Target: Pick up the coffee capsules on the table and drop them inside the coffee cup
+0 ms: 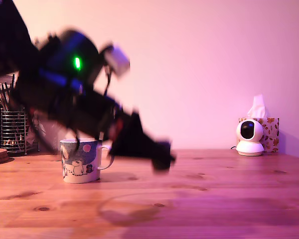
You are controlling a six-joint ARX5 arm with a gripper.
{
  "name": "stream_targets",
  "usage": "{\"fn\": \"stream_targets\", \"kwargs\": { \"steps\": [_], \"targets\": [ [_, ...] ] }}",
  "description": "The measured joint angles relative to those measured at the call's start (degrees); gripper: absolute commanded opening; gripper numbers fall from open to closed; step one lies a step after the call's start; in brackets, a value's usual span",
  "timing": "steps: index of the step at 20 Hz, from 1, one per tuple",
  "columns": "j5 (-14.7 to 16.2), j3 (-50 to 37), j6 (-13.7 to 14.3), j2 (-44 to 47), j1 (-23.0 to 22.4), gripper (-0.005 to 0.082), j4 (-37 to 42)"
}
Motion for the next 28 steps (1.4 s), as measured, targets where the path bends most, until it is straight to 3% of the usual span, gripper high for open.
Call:
{"fn": "stream_targets", "kwargs": {
  "steps": [4, 12, 15, 16, 23, 26, 28],
  "targets": [
    [0.0, 0.5, 0.0, -4.5, 2.2, 0.0264, 0.0],
    [-0.2, 0.6, -1.1, -10.1, 10.9, 0.0263, 0.7],
    [-2.0, 0.6, -6.0, -10.4, 13.0, 0.0264, 1.3],
    [-3.1, 0.6, -6.1, -10.4, 13.7, 0.0264, 1.3],
    [-11.5, 1.4, -15.2, -10.4, 17.4, 0.0264, 1.3],
    [-14.6, 1.7, -16.8, -10.4, 18.8, 0.0264, 1.3],
    [-16.4, 2.2, -19.5, -10.4, 19.4, 0.0264, 0.7]
  ]
}}
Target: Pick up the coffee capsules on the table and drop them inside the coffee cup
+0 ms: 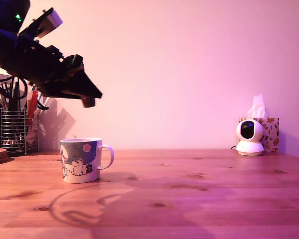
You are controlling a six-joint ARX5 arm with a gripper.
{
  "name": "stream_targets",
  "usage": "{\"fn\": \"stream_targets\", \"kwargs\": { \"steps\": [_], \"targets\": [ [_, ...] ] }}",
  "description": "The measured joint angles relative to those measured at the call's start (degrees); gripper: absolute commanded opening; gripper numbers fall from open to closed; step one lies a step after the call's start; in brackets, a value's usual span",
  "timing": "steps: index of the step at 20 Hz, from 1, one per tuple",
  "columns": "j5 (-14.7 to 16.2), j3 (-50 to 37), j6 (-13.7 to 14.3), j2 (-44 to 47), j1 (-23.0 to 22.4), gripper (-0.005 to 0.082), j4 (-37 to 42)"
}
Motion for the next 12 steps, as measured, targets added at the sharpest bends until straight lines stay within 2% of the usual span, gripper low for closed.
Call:
{"fn": "stream_targets", "kwargs": {
  "steps": [7, 12],
  "targets": [
    [-2.5, 7.1, 0.0, 0.0, 1.9, 0.0266, -9.3],
    [-3.7, 8.6, 0.0, 0.0, 3.3, 0.0266, -16.1]
  ]
}}
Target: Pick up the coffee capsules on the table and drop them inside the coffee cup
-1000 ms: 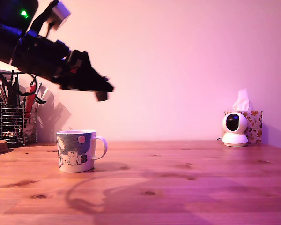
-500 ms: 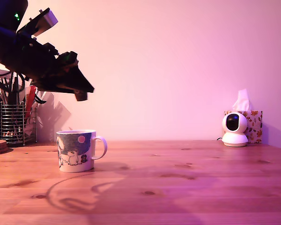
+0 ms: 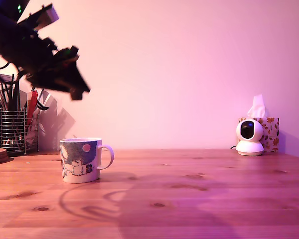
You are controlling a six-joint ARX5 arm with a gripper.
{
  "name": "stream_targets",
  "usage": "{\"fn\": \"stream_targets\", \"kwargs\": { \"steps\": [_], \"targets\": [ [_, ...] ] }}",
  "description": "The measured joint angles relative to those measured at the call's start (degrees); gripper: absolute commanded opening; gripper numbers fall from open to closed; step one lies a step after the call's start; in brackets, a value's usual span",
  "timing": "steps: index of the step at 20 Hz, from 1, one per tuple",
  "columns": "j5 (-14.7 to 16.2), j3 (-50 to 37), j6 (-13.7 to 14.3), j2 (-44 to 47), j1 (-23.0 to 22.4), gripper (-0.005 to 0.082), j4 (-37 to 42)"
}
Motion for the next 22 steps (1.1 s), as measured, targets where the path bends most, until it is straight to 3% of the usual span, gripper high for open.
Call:
{"fn": "stream_targets", "kwargs": {
  "steps": [13, 22],
  "targets": [
    [0.0, 11.0, 0.0, 11.2, 0.4, 0.0269, -16.5],
    [0.0, 12.2, 0.0, 11.6, -0.1, 0.0269, -19.4]
  ]
}}
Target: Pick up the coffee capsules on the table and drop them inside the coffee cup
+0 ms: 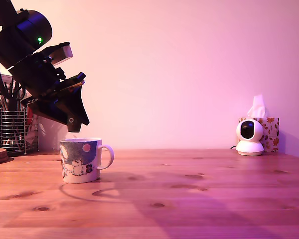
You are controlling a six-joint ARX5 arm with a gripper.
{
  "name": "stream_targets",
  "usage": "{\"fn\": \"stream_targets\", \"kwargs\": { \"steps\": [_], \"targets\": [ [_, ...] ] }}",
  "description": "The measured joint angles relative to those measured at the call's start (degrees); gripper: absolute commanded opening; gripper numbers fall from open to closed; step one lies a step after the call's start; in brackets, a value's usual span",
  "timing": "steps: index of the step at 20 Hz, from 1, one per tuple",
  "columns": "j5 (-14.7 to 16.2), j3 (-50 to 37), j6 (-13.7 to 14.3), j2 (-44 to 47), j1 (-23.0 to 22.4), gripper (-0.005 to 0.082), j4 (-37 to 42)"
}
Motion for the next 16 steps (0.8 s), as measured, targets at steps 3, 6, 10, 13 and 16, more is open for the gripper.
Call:
{"fn": "stream_targets", "kwargs": {
  "steps": [3, 6, 10, 13, 16],
  "targets": [
    [0.0, 0.0, 0.0, 0.0, 0.0, 0.0269, -0.8],
    [0.0, 0.0, 0.0, 0.0, 0.0, 0.0269, -0.9],
    [0.0, 0.0, 0.0, 0.0, 0.0, 0.0385, -0.7],
    [0.0, 0.0, 0.0, 0.0, 0.0, 0.0553, -0.4],
    [0.0, 0.0, 0.0, 0.0, 0.0, 0.0557, -0.3]
  ]
}}
